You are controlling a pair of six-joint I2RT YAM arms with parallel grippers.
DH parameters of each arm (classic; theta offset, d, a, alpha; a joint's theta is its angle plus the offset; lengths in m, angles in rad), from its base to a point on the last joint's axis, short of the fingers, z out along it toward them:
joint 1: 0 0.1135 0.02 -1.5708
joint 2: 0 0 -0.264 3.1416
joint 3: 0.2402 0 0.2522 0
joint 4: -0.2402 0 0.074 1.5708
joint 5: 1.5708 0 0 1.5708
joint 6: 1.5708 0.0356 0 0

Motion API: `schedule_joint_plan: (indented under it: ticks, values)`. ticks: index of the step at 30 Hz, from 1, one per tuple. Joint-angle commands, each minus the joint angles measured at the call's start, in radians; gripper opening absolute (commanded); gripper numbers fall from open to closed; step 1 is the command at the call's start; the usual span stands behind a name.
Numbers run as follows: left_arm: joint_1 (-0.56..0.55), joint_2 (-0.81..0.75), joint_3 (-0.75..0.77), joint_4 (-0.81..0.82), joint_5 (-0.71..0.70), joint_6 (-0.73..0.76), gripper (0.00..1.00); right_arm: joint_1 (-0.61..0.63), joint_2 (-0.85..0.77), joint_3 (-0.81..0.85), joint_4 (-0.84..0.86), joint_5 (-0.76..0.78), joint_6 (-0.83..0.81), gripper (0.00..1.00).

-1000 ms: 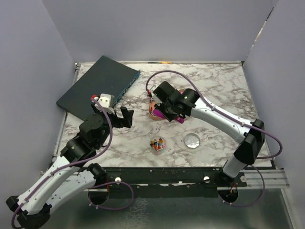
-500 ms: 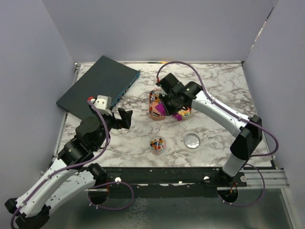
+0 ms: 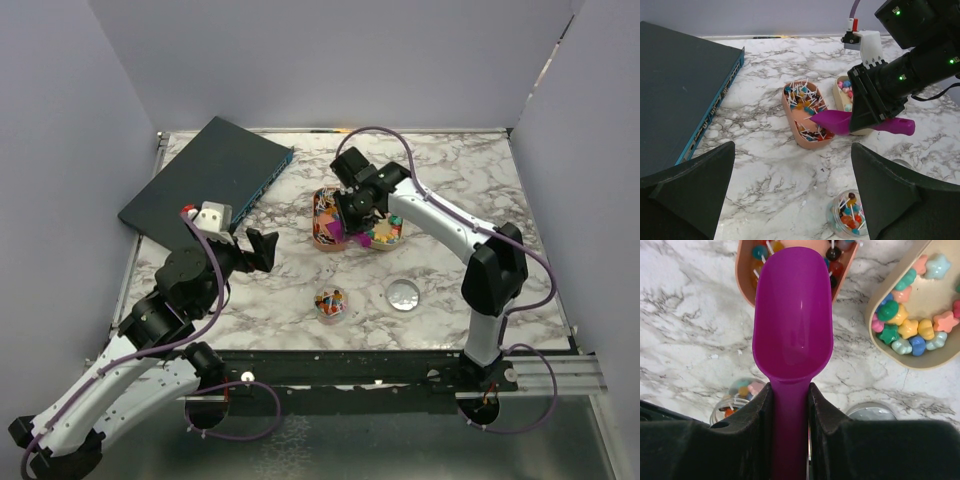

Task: Pack the candies
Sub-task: Scoop the fake candies from the storage box.

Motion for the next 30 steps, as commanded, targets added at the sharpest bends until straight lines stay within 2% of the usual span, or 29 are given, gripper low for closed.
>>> schedule_joint_plan:
  ticks: [1, 16, 30]
  values:
    - [-0.005, -0.014, -0.013, -0.009, -0.016, 0.010, 0.99, -0.022, 0.051, 0.062, 0.047, -0.023, 0.052, 0.01]
    - [-0.017, -0.022, -0.013, -0.010, -0.028, 0.013, 0.99, -0.037, 0.209, 0.166, 0.034, 0.018, 0.089, 0.00]
    - [-0.030, -0.021, -0.013, -0.010, -0.034, 0.015, 0.99, -0.044, 0.280, 0.154, 0.114, 0.074, 0.180, 0.01]
